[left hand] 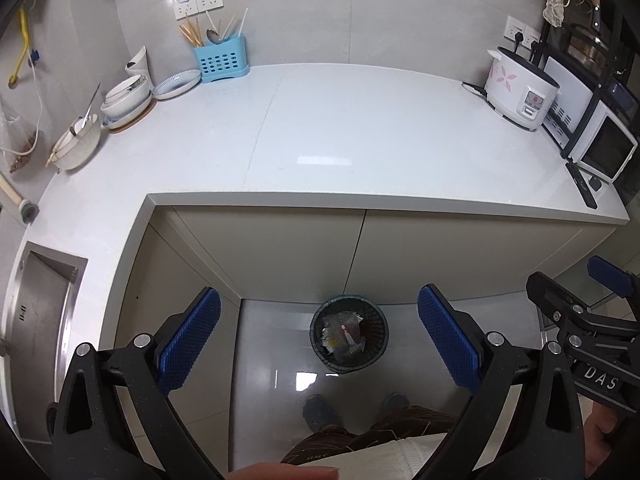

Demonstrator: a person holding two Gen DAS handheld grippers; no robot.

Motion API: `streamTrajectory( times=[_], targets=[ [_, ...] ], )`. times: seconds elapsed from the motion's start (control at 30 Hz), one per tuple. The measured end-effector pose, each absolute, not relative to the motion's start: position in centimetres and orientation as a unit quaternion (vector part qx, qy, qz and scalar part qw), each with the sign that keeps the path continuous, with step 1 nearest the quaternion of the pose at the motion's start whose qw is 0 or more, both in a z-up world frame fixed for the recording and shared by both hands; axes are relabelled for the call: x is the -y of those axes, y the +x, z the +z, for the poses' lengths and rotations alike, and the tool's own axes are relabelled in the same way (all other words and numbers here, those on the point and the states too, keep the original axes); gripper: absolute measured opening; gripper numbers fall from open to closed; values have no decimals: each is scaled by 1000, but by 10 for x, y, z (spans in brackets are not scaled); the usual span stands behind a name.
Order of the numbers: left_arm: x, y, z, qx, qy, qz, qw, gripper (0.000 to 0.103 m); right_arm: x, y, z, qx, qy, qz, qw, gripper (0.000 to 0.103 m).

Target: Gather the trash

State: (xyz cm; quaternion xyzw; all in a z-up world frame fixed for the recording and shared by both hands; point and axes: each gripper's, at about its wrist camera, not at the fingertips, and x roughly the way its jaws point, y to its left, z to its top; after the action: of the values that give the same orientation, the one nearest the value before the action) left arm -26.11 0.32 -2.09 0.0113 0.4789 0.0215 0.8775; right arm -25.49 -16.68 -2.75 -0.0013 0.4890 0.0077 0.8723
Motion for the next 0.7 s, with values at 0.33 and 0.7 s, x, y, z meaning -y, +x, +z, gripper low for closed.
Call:
streamTrajectory(
  times=[0.33,0.7],
  targets=[
    [0,-260,-21,-478,15,22,878,97,170,-254,-28,-489,-1,10,872,95],
    [2,-257,-22,-477,10,23,878,97,170,-252,-27,-488,0,10,873,95]
  ],
)
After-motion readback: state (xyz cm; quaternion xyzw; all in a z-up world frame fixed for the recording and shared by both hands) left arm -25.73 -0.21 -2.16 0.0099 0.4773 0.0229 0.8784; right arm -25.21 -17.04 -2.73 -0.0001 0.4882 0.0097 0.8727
